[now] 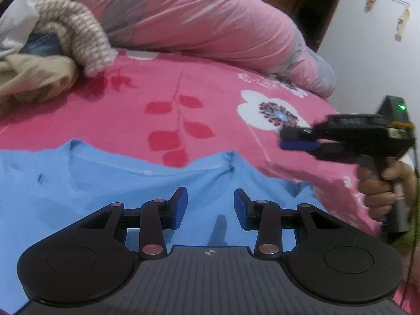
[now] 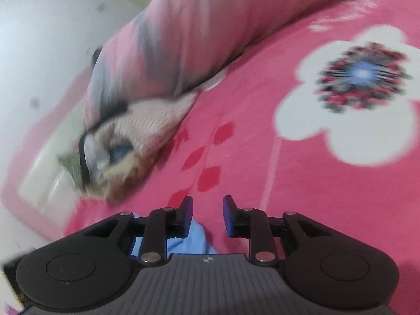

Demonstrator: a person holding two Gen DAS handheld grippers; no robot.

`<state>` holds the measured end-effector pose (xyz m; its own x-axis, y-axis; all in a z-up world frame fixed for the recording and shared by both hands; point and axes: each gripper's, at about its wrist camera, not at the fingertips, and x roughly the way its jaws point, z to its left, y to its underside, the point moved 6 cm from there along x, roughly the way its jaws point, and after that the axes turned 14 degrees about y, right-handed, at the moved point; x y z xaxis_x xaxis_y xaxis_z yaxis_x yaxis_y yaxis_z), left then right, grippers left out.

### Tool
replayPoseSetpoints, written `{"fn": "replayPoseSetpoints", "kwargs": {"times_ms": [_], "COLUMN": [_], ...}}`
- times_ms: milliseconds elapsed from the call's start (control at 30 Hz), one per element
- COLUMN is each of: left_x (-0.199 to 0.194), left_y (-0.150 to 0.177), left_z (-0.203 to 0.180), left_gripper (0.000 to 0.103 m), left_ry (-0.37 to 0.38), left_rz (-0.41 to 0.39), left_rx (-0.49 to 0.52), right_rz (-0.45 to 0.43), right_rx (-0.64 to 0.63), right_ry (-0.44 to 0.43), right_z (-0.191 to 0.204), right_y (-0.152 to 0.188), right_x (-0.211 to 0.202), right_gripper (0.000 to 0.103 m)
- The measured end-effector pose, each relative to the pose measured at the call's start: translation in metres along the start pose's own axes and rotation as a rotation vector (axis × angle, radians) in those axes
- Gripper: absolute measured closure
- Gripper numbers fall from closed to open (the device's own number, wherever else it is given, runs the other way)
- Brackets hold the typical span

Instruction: Fold clothes

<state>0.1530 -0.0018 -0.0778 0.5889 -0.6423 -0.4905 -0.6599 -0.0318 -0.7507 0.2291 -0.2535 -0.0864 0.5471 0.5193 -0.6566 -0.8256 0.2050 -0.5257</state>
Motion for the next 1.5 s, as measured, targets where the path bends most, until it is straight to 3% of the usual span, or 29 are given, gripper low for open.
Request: {"fn": "replayPoseSetpoints", "kwargs": {"times_ms": [233,433,467,533,567,767,933,1033,1100,1167,1267,1367,1433,1500], "left_x": [0.031,0.059,0.063,0.068,0.069,0.067,0.082,0.078,0.076,0.075,0.076,0.076,0.076,0.076], "left_y": [-0.012,-0.012,-0.011,-0.007,-0.005,-0.01,-0.002,-0.005,-0.005,-0.006,-0.005,-0.005,-0.005,-0.005], "left_z": [-0.02,-0.019,-0.018,-0.015,-0.014,-0.024,-0.021,-0.017,-0.014,-0.011,-0.011,-0.01,-0.009,-0.007], "left_gripper": [0.064,0.064,0.064,0.064,0.064,0.064,0.064,0.064,0.064,0.064,0.064,0.064,0.065,0.065], "left_ry": [0.017,0.008,0.001,-0.01,-0.013,0.037,0.022,0.03,0.034,0.042,0.042,0.04,0.041,0.035], "left_rz": [0.043,0.072,0.078,0.089,0.092,0.039,0.075,0.061,0.054,0.049,0.045,0.042,0.039,0.036], "left_rx": [0.063,0.09,0.086,0.08,0.078,0.089,0.107,0.093,0.078,0.062,0.061,0.061,0.058,0.051], "right_rz": [0.162,0.194,0.202,0.21,0.198,-0.074,-0.053,-0.069,-0.093,-0.11,-0.068,0.039,0.107,0.069], "right_rx": [0.15,0.192,0.19,0.143,0.11,-0.094,-0.199,-0.187,-0.159,-0.131,-0.149,-0.234,-0.248,-0.255], "right_ry": [0.055,-0.003,-0.019,-0.028,-0.011,0.222,0.372,0.334,0.305,0.275,0.21,0.199,0.206,0.236], "right_z": [-0.045,-0.045,-0.042,-0.031,-0.025,-0.002,-0.007,-0.008,-0.013,-0.015,-0.004,0.005,0.002,0.002], "right_y": [0.049,0.072,0.072,0.076,0.077,0.075,0.093,0.084,0.071,0.056,0.035,0.032,0.036,0.032], "right_x": [-0.039,-0.034,-0.03,-0.025,-0.024,-0.076,-0.052,-0.063,-0.076,-0.081,-0.061,-0.016,0.009,0.007], "right_gripper": [0.076,0.077,0.079,0.096,0.101,0.102,0.102,0.097,0.081,0.075,0.075,0.076,0.093,0.097]}}
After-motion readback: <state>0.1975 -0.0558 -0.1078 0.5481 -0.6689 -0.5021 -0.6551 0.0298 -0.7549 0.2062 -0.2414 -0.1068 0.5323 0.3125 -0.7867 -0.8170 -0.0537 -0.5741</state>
